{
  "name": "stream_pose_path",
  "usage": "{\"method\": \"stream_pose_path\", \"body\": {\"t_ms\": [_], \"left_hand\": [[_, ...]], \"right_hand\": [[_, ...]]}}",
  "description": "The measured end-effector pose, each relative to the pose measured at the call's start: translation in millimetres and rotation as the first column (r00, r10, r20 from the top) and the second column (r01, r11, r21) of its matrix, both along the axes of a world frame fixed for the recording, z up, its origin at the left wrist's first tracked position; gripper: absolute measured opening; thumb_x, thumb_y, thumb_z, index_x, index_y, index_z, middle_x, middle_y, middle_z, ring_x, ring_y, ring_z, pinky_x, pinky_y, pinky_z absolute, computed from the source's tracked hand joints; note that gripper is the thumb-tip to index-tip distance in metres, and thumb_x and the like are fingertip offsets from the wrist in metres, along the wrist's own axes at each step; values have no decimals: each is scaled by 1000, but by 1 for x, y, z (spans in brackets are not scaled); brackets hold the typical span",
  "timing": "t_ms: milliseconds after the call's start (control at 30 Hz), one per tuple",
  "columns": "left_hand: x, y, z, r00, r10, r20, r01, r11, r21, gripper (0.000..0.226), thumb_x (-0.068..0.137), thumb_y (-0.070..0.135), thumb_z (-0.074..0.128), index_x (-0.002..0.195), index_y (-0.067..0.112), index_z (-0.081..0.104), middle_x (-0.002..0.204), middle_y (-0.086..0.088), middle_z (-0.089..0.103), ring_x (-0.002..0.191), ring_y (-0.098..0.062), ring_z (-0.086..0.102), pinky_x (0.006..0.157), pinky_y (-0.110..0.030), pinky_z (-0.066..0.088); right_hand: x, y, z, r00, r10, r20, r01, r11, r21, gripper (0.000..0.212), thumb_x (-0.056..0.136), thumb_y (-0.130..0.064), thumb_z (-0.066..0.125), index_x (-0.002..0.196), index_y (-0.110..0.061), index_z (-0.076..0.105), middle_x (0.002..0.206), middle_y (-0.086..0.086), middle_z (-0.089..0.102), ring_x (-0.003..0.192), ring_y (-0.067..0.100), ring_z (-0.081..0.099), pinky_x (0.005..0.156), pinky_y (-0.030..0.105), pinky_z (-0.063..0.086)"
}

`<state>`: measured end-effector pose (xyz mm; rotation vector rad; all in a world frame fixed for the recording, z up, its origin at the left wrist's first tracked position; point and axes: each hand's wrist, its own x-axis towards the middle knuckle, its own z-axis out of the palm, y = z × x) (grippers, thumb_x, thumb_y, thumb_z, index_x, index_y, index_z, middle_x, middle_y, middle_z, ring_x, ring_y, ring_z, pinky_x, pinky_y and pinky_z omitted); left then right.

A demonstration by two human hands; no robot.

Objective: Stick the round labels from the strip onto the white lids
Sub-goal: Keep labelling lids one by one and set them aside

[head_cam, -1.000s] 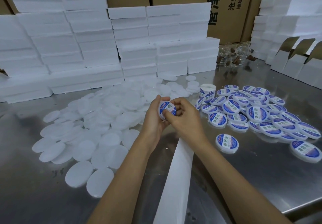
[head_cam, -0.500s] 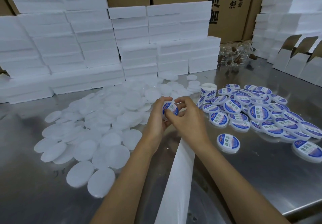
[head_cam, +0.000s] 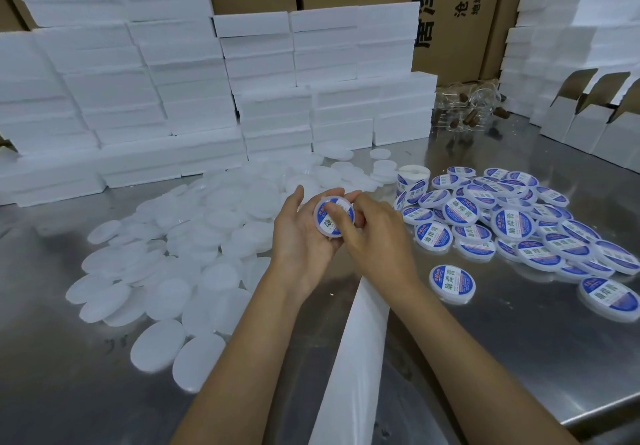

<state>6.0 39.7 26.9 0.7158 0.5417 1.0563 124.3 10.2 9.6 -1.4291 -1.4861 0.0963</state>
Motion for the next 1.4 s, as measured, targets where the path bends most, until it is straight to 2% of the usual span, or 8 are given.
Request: {"method": "stream_pose_path", "body": {"t_ms": [233,433,600,767,1033,1200,1267,1400], "left_hand": [[7,-1,0,997,39,-63,-38,999,23,53,107,42,32,110,1,65,110,-18,70,102,-27,67,94,-38,53],[11,-3,4,983,60,-173,-48,996,71,59,108,48,27,103,3,65,112,-19,67,97,-27,67,93,-37,53],[12,-7,6,989,29,-148,-20,998,60,58,108,46,27,110,-1,61,122,-27,60,111,-33,58,105,-42,46],[12,-7,6,989,34,-144,-27,998,49,55,109,43,28,106,0,63,123,-24,63,114,-31,60,109,-44,44],[6,-3,4,994,33,-105,-31,999,24,55,108,46,31,113,0,60,108,-17,75,90,-28,74,101,-41,52],[1,0,3,998,14,-62,-13,1000,20,61,108,47,28,104,0,66,114,-21,73,99,-30,72,93,-39,55],[-1,1,2,998,23,-61,-22,1000,14,60,108,47,29,103,-1,65,112,-22,73,97,-29,73,92,-39,55],[1,3,1,989,70,-128,-70,998,1,58,107,48,33,105,-1,65,109,-23,73,98,-29,72,95,-39,55]], "right_hand": [[3,-1,-1,998,-30,48,33,998,-52,33,108,-31,39,99,-12,64,82,3,66,78,24,61,74,42,48],[-3,-4,2,923,-265,278,285,958,-32,63,88,-77,38,95,-21,67,74,-1,66,74,22,58,80,38,36],[2,-3,-1,953,-228,201,237,971,-24,47,103,-50,38,99,-18,72,75,2,70,70,26,61,87,39,37],[5,-3,0,977,-139,163,150,987,-57,42,107,-37,35,104,-13,69,80,7,71,71,27,63,79,44,49],[1,-9,3,968,-78,237,107,988,-115,57,84,-79,43,109,-31,59,89,-14,67,88,10,60,91,39,39],[6,-7,-1,989,15,147,-6,998,-64,18,98,-47,55,95,-29,53,70,-21,49,69,4,46,78,30,32],[8,-6,-2,987,51,154,-40,997,-71,17,103,-36,49,98,-22,57,73,-18,55,69,6,50,71,33,38],[11,-7,-2,984,87,154,-72,992,-101,30,107,-32,40,121,-18,62,94,-2,71,85,16,65,80,42,51]]}}
